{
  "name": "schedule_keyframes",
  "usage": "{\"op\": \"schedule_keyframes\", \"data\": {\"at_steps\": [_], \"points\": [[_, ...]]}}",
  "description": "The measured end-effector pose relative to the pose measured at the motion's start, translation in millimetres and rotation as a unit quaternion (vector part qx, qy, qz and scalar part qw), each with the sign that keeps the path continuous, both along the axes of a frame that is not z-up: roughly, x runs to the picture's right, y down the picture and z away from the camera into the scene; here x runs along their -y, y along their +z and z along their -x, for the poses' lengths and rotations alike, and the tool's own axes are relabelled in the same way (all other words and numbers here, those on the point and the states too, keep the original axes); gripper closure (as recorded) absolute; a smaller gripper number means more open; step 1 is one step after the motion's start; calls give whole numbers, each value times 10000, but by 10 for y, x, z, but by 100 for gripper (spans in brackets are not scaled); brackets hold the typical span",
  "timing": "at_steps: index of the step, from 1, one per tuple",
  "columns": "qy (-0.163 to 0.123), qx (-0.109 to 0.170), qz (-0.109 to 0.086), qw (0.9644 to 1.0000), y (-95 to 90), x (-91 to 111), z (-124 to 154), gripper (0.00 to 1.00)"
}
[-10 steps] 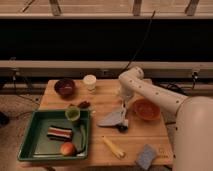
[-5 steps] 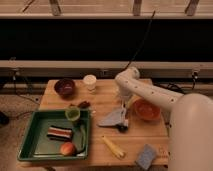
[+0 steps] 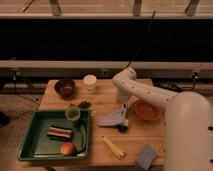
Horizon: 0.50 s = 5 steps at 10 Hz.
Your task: Place brush in purple bowl
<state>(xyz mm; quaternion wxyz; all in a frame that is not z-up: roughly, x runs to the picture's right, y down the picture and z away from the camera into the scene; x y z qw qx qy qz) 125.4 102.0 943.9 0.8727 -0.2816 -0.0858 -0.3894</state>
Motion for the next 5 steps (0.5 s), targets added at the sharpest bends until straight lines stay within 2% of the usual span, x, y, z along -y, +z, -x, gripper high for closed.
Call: {"op": "schedule_keyframes", "data": {"at_steps": [5], "points": [[-3,-32,-19,10000,-18,14,-55,97]]}}
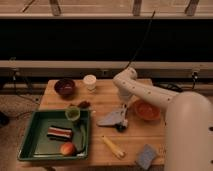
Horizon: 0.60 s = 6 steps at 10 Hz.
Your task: Place brush in purple bowl
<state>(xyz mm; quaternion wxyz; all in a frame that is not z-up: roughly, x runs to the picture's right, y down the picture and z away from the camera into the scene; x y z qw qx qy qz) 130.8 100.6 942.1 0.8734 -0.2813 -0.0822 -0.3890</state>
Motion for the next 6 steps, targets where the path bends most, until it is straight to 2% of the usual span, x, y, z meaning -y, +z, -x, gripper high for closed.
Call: {"op": "schedule_keyframes", "data": {"at_steps": [3,5,6], "points": [[38,34,12,10000,-18,5,31,100],[210,76,-136,9997,-135,139,-18,100],[326,125,-265,9990,-283,284,-45,100]]}}
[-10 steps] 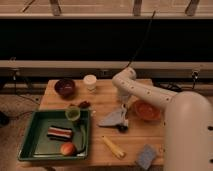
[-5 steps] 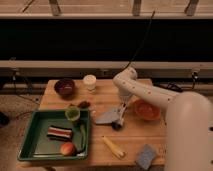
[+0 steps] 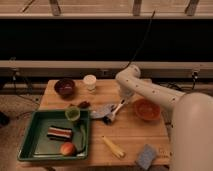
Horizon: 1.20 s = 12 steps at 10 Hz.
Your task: Place brush in purple bowl
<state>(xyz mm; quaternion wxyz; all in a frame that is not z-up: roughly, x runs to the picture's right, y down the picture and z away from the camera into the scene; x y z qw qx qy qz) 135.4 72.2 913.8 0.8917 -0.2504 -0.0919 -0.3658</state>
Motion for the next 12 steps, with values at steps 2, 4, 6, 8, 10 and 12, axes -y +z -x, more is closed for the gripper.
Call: {"op": "schedule_keyframes", "data": {"at_steps": [2,4,6,8,10,12], "points": [[138,114,-223,9996,-300,288,3,100],[306,273,-529,9978,-698,648,-33,100],[443,435,-774,9951,-994,911,-40,100],[545,644,-1048,9909,-1303,1159,-19,99],[567,677,-1062,9904,-1446,1259,9,83],[581,657,-923,9919,-1433,1247,103,65]]}}
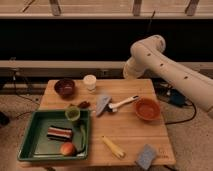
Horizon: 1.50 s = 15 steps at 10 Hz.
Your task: Place brush in purple bowl
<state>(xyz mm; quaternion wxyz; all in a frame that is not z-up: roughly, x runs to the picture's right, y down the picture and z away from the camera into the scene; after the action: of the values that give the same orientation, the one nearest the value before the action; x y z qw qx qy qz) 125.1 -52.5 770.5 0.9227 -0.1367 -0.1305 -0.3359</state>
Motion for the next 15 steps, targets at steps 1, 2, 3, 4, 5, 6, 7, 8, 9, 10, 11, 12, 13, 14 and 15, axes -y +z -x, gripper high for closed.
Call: {"op": "schedule_keyframes", "data": {"at_steps": [1,2,3,4,5,6,7,8,9,10,11,12,13,14,15], "points": [[21,-40,146,9999,75,-72,70,53],[49,-78,290,9995,174,-173,122,43],[47,-129,399,9991,288,-269,173,35],[67,-170,576,9982,461,-428,260,25],[84,-262,782,9966,688,-626,333,20],[113,-329,954,9948,848,-780,382,20],[139,-428,1135,9925,1018,-940,409,20],[162,-542,1336,9894,1193,-1098,431,20],[182,-647,1529,9860,1316,-1222,446,20],[203,-735,1665,9831,1388,-1294,437,20],[242,-870,1832,9789,1485,-1384,388,20],[276,-944,1916,9765,1546,-1438,346,20],[330,-1026,2001,9738,1601,-1479,288,20],[384,-1104,2082,9711,1666,-1526,217,20],[456,-1178,2138,9687,1709,-1546,127,20]]}}
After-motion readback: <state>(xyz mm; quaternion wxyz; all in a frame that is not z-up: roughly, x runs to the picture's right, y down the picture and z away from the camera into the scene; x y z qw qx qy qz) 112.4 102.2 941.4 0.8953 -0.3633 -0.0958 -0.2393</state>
